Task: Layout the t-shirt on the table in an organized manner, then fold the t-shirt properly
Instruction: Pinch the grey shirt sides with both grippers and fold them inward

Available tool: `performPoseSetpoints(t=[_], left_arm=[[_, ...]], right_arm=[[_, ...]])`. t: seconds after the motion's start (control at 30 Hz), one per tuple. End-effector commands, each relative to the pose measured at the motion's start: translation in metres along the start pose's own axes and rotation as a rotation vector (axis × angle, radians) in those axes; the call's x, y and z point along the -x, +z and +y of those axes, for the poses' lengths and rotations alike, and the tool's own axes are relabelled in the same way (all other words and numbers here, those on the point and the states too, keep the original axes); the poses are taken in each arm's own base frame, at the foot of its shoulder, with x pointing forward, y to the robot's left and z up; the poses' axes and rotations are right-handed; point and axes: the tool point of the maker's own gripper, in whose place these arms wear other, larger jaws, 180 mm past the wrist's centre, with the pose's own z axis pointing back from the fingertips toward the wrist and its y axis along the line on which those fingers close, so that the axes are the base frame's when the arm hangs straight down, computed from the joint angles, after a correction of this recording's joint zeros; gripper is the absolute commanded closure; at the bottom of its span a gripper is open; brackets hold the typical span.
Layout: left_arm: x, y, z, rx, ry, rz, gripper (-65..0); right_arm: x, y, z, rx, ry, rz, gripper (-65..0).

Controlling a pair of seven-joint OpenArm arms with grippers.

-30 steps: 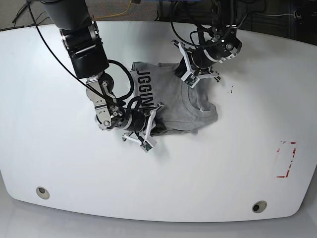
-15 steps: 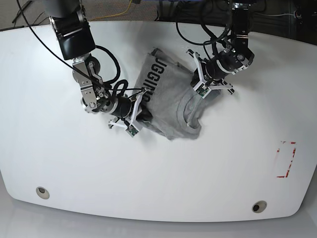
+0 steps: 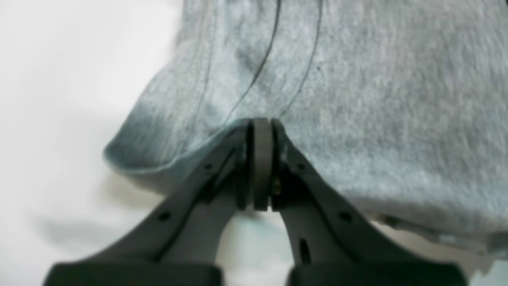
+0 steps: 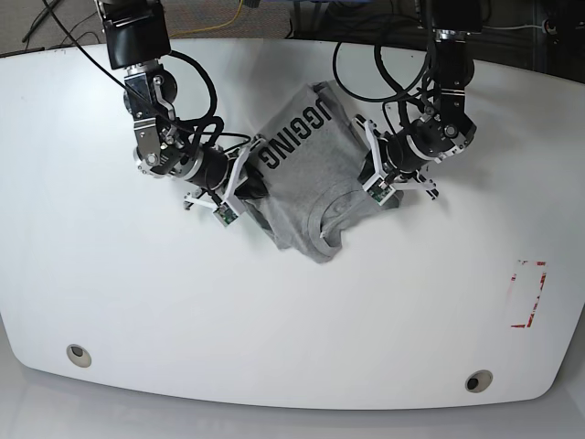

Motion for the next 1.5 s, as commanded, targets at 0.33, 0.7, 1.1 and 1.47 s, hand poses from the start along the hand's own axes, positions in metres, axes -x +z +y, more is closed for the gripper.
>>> performPoseSetpoints(t=[0.33, 0.7, 1.1, 1.47], left_arm=[[-0.056, 0.009, 0.033, -0.074, -0.055, -0.131, 0.0], [-0.083, 0.019, 0.014, -0.082, -0.036, -0.18, 0.0], [-0.049, 0.013, -0.035, 0.007, 0.052, -0.111, 0.0], [-0.027, 0.012, -0.056, 0.046, 0.09, -0.065, 0.0]], right_arm=[[-0.078, 0.046, -0.009, 0.101, 0.164, -0.111, -0.1], [-0.118, 0.032, -0.018, 0.101, 0.16, -0.165, -0.4], [-0.124, -0.011, -0.022, 0.03, 0.074, -0.165, -0.4], [-0.083, -0.048, -0.012, -0.041, -0.013, -0.129, -0.3]])
